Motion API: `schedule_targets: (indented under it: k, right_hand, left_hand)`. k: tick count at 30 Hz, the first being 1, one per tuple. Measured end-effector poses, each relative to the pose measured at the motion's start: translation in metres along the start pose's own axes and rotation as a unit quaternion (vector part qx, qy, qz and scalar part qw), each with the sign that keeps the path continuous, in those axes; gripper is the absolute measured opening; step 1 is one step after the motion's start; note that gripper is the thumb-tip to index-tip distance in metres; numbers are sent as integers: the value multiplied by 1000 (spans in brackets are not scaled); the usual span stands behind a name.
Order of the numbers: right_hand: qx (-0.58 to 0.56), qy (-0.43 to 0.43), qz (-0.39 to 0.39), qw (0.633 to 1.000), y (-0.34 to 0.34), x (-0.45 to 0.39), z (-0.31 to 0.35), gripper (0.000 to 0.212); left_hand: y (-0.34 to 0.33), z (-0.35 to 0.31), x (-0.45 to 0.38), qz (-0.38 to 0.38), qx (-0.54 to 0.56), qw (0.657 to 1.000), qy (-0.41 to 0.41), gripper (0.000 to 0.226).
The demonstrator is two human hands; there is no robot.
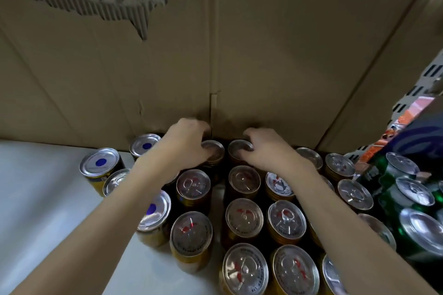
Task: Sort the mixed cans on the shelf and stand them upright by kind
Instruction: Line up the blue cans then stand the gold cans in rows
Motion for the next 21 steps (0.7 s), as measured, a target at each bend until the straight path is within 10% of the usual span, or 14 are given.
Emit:
schedule_targets:
  k: [8, 16, 21]
  right_hand:
    - [14, -62, 0, 998, -7, -6, 12, 49]
    - [-57, -75, -10, 996, 0, 5, 1, 52]
    - [-103, -66, -143, 982, 50, 26, -10, 49]
  left_hand:
    - [-36, 0, -14, 140, -119, 982, -35, 57]
    - [-32, 0, -14, 93, -134, 986, -36, 59]
    - [17, -18, -7, -44, -51, 995, -70, 50]
Point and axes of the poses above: each hand's wrist, its own x-axis away from the middle knuckle, its own y-axis out of the back of the hand, z = x × y, the point moved 7 cm from there along -x, towards the middle knuckle, and after that the axes turned 2 degrees about x, right-handed, at the moved point
